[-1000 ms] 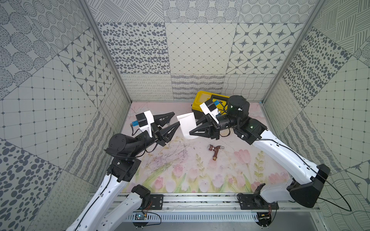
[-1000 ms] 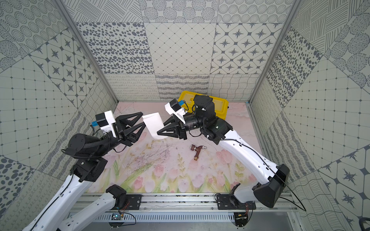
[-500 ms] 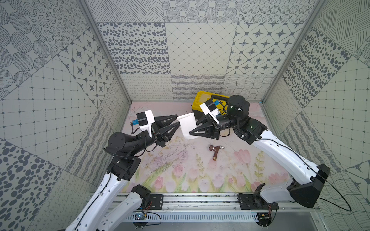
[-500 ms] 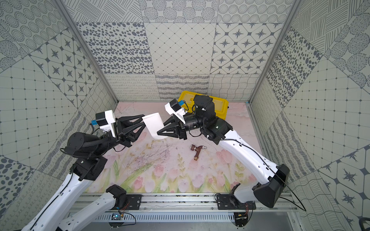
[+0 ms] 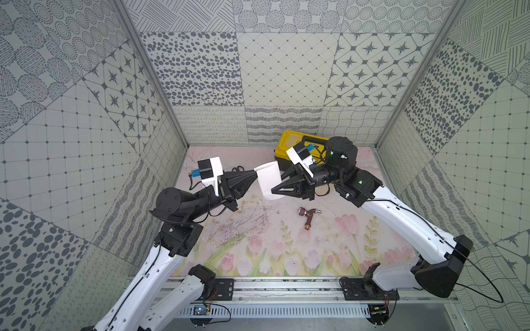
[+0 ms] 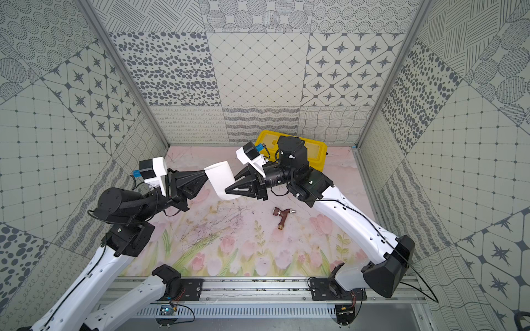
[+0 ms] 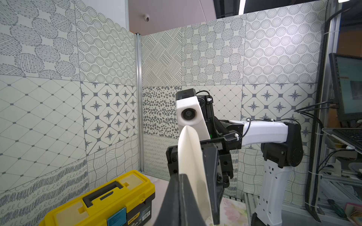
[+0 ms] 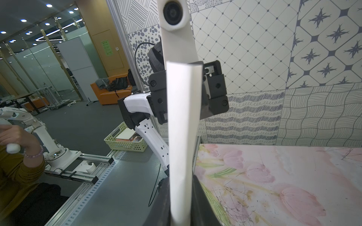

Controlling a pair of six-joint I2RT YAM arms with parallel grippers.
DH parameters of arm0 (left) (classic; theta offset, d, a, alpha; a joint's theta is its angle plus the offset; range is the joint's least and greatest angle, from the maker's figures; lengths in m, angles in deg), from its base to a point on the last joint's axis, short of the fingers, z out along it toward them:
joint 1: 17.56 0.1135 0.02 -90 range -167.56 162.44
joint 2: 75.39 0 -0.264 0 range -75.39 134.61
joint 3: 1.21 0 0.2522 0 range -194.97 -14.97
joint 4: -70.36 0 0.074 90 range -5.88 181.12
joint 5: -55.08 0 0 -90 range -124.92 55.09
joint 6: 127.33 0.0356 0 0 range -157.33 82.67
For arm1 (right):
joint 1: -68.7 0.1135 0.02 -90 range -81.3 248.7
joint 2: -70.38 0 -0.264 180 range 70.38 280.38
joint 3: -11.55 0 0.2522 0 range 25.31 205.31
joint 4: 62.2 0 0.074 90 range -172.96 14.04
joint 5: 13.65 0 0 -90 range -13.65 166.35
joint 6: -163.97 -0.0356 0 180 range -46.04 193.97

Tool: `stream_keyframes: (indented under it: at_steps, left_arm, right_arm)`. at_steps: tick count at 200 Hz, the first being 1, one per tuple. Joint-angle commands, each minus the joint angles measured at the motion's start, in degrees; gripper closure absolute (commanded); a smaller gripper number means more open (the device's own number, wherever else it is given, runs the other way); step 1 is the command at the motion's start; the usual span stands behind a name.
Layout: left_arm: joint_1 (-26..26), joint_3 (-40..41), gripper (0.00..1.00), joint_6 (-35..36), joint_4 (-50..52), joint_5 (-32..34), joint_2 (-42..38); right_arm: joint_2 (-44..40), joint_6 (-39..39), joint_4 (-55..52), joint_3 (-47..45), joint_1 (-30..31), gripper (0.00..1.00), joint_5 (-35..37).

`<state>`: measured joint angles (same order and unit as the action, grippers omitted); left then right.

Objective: Fold the square paper along the opposite sides
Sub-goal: Smooth out the paper.

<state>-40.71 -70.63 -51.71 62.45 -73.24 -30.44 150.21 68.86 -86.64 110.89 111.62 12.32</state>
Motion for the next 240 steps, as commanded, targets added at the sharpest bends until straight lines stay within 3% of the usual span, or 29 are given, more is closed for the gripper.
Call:
stream_keyframes:
  at_steps: [1,77,150,240]
  left_arm:
    - [0.13,-0.84,1.00,-0.66,-3.82,-1.83,-0.05]
    - [0.14,-0.68,1.00,-0.44,-3.54,-2.28,-0.39]
    - [0.13,-0.33,1.00,0.56,-0.40,-6.58,-0.17]
    - [0.13,-2.16,1.00,5.65,6.46,-9.17,0.62]
  right_arm:
    - [-0.05,0.95,1.01,-0.33,-0.24,0.80,-0.57]
    - [0.07,1.19,0.64,-0.41,-0.25,0.79,-0.31]
    - [-0.47,1.49,-0.13,0.90,-0.30,0.72,0.31]
    - [-1.92,1.93,-1.41,2.04,-0.71,0.68,0.66]
